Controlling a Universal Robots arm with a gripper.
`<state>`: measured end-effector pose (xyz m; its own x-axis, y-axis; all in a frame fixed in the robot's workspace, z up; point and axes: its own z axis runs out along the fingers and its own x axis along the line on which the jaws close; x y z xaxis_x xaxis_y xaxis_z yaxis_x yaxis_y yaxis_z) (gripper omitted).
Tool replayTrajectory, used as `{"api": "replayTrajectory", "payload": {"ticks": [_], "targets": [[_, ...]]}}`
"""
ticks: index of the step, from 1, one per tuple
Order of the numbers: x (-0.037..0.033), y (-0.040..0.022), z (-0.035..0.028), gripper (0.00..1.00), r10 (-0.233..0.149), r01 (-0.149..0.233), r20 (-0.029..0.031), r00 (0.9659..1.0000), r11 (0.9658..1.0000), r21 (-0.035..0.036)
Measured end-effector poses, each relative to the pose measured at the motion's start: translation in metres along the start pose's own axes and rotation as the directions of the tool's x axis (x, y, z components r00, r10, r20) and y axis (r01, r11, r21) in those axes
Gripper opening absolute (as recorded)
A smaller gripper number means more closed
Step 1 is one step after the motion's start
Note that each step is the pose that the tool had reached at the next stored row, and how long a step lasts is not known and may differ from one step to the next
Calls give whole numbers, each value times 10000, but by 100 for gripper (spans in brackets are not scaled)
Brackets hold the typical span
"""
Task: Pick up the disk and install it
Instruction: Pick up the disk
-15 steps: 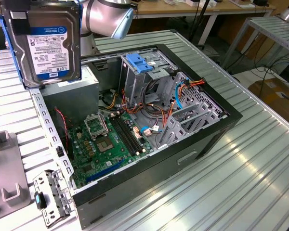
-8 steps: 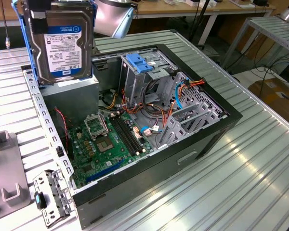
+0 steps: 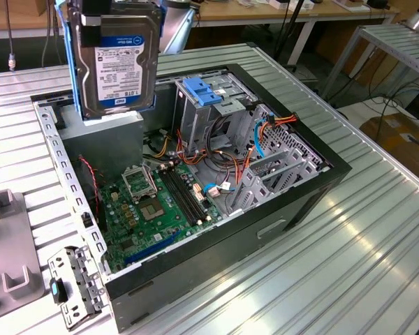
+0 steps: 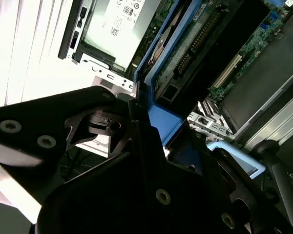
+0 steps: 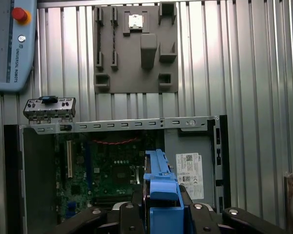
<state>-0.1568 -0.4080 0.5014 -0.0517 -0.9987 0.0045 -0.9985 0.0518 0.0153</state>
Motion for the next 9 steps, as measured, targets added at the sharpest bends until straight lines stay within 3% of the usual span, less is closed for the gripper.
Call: {"api": "replayTrajectory", "payload": {"ticks": [9], "targets": [[-11, -257, 10, 37, 0, 0, 0, 10000, 10000, -2]]}}
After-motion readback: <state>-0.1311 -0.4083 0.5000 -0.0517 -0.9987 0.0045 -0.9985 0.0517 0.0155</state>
